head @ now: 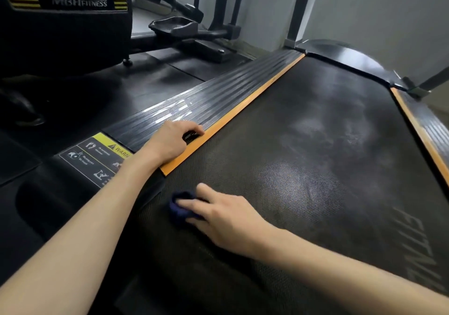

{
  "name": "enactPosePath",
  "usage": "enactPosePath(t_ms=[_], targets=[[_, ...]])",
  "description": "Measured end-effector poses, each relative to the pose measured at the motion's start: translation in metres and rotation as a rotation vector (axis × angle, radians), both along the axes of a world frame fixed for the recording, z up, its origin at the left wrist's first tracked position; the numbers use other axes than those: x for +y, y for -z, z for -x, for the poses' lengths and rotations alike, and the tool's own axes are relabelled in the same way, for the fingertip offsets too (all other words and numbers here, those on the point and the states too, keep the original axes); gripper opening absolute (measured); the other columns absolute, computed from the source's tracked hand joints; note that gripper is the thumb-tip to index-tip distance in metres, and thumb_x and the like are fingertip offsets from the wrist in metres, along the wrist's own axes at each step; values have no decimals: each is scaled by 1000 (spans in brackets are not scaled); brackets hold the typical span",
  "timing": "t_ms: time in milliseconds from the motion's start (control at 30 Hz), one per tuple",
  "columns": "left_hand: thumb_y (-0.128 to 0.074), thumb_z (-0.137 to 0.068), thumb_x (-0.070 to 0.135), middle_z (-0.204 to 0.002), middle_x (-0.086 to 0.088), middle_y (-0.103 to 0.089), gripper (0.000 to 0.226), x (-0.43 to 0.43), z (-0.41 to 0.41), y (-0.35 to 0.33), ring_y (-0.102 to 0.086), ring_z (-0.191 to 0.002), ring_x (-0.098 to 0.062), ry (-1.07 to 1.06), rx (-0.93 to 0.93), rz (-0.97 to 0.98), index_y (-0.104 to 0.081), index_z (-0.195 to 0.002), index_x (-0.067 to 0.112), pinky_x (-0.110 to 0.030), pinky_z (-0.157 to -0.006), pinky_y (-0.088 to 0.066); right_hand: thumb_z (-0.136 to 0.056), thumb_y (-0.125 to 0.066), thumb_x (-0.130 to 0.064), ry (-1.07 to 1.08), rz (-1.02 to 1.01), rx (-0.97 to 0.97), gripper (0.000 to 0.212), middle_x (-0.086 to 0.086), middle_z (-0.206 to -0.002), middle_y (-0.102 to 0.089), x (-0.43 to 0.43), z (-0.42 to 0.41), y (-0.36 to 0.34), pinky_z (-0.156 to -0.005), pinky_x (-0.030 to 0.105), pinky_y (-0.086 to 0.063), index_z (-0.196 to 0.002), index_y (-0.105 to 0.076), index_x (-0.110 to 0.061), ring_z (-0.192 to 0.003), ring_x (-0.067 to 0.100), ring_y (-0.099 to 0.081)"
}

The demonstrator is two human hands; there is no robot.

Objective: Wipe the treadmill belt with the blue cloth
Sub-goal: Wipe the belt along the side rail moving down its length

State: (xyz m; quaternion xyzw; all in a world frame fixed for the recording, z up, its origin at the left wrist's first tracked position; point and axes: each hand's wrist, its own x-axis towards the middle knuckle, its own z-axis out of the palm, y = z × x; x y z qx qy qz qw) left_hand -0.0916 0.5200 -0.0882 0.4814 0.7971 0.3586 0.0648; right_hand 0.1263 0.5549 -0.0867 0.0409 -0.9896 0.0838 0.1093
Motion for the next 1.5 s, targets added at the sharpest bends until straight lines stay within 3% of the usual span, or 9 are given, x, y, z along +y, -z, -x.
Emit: enactPosePath(t_ms=[133, 233, 433, 567, 667, 900, 1133, 1367, 1500], targets=[[-40, -78, -18, -130, -2, -56, 59, -2, -8, -5, -48, -123, -20, 15, 18, 0, -63, -117, 19, -28, -105, -35, -93, -47, -36, 442, -174, 137, 30, 2, -97, -53, 86, 23, -1, -62, 32, -49, -117, -63, -30, -90, 22, -59], [-41, -79, -18, -131, -2, -55, 57, -3, -12, -8, -46, -124, -20, 29, 44, -2, -61, -120, 16, -27, -104, -32, -97, -43, -37, 708, -42, 62, 33, 6, -107, -49, 117, 38, 0, -78, 36, -44, -124, -58, -29, -104, 28, -53], [-40, -76, -19, -125, -3, -60, 57, -2, -10, -7, -51, -119, -20, 23, 51, -29, -64, -116, 15, -21, -99, -33, -91, -40, -39, 49, 33, 56, 33, -3, -98, -54, -10, -7, 3, -56, 27, -49, -116, -60, -28, -80, 17, -61], [-39, -77, -20, -129, -2, -57, 60, -3, -14, -7, -48, -123, -19, 6, 49, -21, -62, -119, 16, -23, -102, -32, -94, -42, -40, 446, -155, 183, 29, -4, -102, -54, 72, 18, 0, -62, 29, -48, -115, -62, -36, -95, 18, -59], [-37, -78, -20, -131, 0, -56, 61, -3, -16, -6, -47, -124, -18, -6, 16, -14, -61, -119, 18, -24, -104, -31, -97, -42, -35, 770, -16, 138, 28, 2, -109, -43, 111, 32, 0, -74, 35, -46, -117, -62, -33, -107, 22, -50], [-35, -73, -22, -133, -3, -55, 63, -2, -14, -5, -45, -128, -17, -23, -31, -27, -64, -115, 15, -25, -111, -27, -92, -42, -35, 59, 28, 97, 29, -2, -98, -48, -12, -22, 3, -54, 28, -47, -113, -59, -25, -81, 17, -57], [-37, -77, -21, -137, 0, -51, 62, -4, -19, -8, -41, -131, -18, -15, -35, 11, -60, -121, 17, -30, -112, -27, -98, -43, -33, 664, -52, 118, 29, 3, -108, -46, 109, 24, -4, -70, 33, -44, -123, -59, -34, -101, 25, -55], [-34, -71, -21, -130, -2, -57, 63, -2, -18, -11, -46, -127, -17, -47, -49, -9, -66, -112, 14, -22, -109, -28, -90, -41, -35, -46, 13, 29, 33, -1, -93, -51, -11, -5, -1, -48, 23, -44, -112, -62, -26, -72, 15, -57], [-36, -73, -20, -133, 0, -55, 65, -5, -18, -11, -43, -129, -17, -31, -65, 22, -64, -117, 17, -29, -112, -28, -94, -48, -29, 378, -103, 136, 29, 6, -99, -53, 85, 40, -1, -71, 37, -51, -117, -65, -29, -89, 28, -58]])
